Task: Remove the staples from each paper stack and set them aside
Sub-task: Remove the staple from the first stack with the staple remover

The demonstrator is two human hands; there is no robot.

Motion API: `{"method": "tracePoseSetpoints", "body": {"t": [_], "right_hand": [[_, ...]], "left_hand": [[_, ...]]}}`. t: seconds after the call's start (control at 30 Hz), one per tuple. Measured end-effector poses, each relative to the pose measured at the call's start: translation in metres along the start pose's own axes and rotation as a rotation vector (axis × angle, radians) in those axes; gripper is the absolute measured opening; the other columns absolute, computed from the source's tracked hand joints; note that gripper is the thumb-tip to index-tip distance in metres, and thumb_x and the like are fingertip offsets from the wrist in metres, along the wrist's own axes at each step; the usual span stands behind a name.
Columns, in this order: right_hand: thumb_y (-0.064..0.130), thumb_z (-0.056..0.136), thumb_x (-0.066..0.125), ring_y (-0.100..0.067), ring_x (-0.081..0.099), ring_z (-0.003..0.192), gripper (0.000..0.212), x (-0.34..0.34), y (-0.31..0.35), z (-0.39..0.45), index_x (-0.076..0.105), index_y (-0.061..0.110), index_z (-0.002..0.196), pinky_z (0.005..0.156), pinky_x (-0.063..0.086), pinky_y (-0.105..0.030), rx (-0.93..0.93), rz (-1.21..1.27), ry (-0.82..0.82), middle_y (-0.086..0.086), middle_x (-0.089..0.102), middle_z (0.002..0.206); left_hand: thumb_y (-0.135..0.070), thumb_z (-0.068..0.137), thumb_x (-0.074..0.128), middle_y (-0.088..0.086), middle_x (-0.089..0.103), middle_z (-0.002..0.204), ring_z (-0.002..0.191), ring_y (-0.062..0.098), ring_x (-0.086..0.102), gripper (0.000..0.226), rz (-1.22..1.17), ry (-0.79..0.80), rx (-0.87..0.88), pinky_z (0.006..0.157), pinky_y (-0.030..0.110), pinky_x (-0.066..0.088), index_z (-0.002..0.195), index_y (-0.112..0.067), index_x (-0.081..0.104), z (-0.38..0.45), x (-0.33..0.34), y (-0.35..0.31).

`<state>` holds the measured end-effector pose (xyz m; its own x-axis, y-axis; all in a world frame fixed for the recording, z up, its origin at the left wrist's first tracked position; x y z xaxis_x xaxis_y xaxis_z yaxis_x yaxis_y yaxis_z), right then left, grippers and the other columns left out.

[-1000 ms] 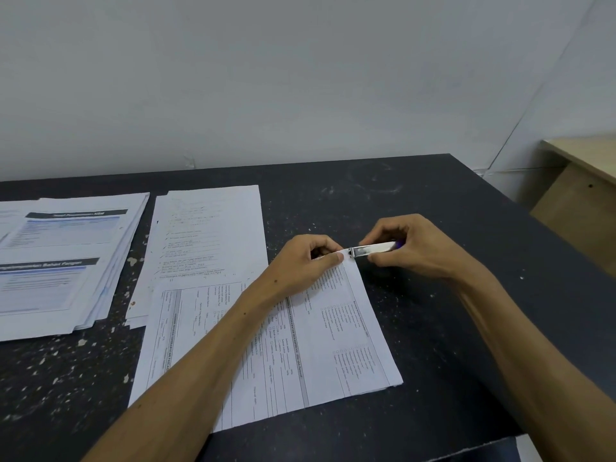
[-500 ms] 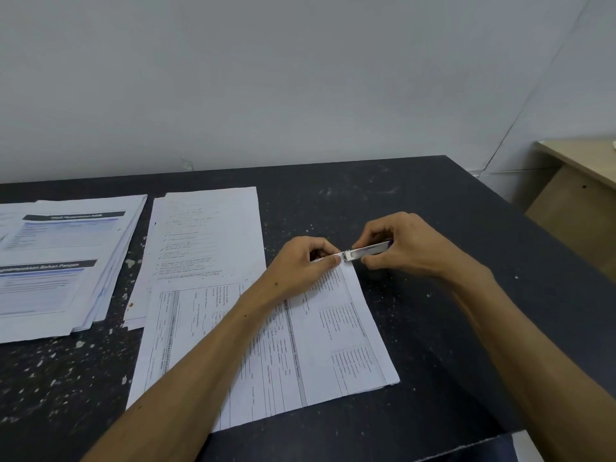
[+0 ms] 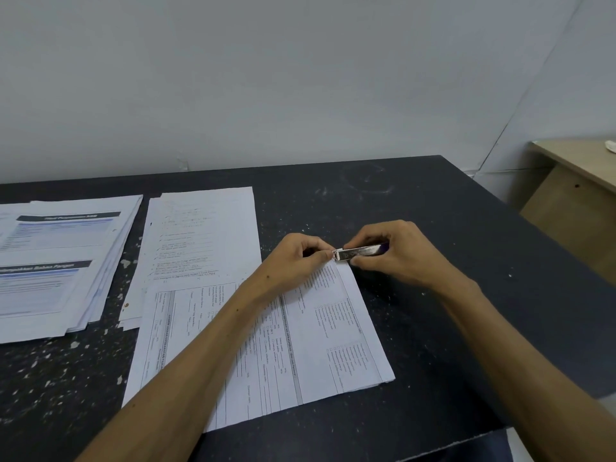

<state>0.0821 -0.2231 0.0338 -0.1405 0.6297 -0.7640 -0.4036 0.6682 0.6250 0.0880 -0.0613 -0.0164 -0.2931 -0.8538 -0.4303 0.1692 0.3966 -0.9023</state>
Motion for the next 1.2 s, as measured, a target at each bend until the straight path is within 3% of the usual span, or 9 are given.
{"method": "tracePoseSetpoints", "body": {"t": [0.23,0.4,0.5,0.6,0.7,0.87,1.07,1.2], "right_hand": [[0.023,0.089,0.078,0.001,0.065,0.100,0.024,0.009,-0.001,0.002,0.075,0.030,0.112,0.088,0.046,-0.013,-0.011,-0.125,0.051,0.019,0.071,0.105],[0.029,0.096,0.072,-0.008,0.066,0.096,0.022,0.018,0.009,0.006,0.074,0.026,0.117,0.090,0.058,-0.032,-0.084,-0.346,0.077,0.009,0.073,0.109],[0.029,0.097,0.070,-0.011,0.068,0.095,0.025,0.019,0.012,0.002,0.073,0.023,0.121,0.091,0.058,-0.036,-0.140,-0.407,0.018,0.006,0.075,0.109],[0.025,0.096,0.071,-0.009,0.071,0.095,0.027,0.013,0.013,-0.006,0.075,0.018,0.122,0.091,0.055,-0.025,-0.195,-0.314,-0.085,0.005,0.077,0.110],[0.023,0.094,0.073,0.007,0.067,0.093,0.024,0.010,0.007,-0.010,0.077,0.020,0.117,0.087,0.050,-0.009,-0.185,-0.153,-0.158,0.019,0.074,0.107],[0.021,0.090,0.077,0.013,0.065,0.102,0.026,0.011,-0.001,-0.012,0.079,0.022,0.116,0.092,0.047,-0.006,-0.155,-0.035,-0.188,0.038,0.064,0.104],[0.023,0.089,0.077,0.010,0.068,0.102,0.026,0.008,-0.002,-0.010,0.079,0.025,0.114,0.091,0.049,-0.008,-0.119,0.051,-0.166,0.035,0.069,0.103],[0.030,0.090,0.075,0.006,0.068,0.098,0.027,0.009,-0.002,-0.007,0.078,0.028,0.117,0.087,0.052,-0.013,-0.102,-0.038,-0.109,0.030,0.071,0.103]], "left_hand": [[-0.024,0.104,0.061,-0.007,0.075,0.095,0.085,0.005,0.074,0.018,0.014,0.015,0.016,0.064,0.010,0.052,0.111,-0.019,0.077,-0.002,0.001,-0.001],[-0.025,0.104,0.062,-0.007,0.075,0.094,0.085,0.006,0.073,0.018,0.017,0.018,0.027,0.067,0.012,0.054,0.109,-0.019,0.078,-0.001,0.001,-0.002],[-0.026,0.103,0.063,-0.009,0.075,0.094,0.087,0.005,0.073,0.016,0.042,0.004,0.039,0.069,0.013,0.054,0.106,-0.021,0.078,0.000,0.000,-0.002],[-0.027,0.102,0.064,-0.011,0.075,0.092,0.084,0.004,0.073,0.014,0.040,-0.009,0.039,0.066,0.011,0.053,0.104,-0.024,0.078,0.001,-0.001,-0.002],[-0.028,0.101,0.065,-0.009,0.076,0.091,0.082,0.006,0.074,0.015,0.018,-0.018,0.019,0.063,0.011,0.052,0.105,-0.021,0.079,0.001,-0.003,-0.002],[-0.028,0.100,0.067,-0.008,0.077,0.091,0.082,0.008,0.076,0.016,0.014,-0.003,-0.003,0.065,0.012,0.053,0.105,-0.020,0.080,0.001,-0.002,-0.002],[-0.029,0.100,0.067,-0.008,0.077,0.090,0.082,0.008,0.075,0.015,0.037,-0.011,0.009,0.065,0.013,0.052,0.103,-0.021,0.080,0.002,-0.003,-0.003],[-0.028,0.100,0.067,-0.009,0.076,0.092,0.083,0.009,0.074,0.017,0.100,-0.030,0.027,0.072,0.024,0.058,0.105,-0.018,0.080,0.004,0.000,-0.002]]}}
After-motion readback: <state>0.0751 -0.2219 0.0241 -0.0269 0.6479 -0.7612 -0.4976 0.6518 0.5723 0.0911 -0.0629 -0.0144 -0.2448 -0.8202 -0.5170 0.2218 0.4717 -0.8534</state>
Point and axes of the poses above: each hand's wrist, its own z-axis towards the middle knuckle, its own x-axis out of the palm, y = z × x, the point moved 9 cm from there along z, towards the middle knuckle
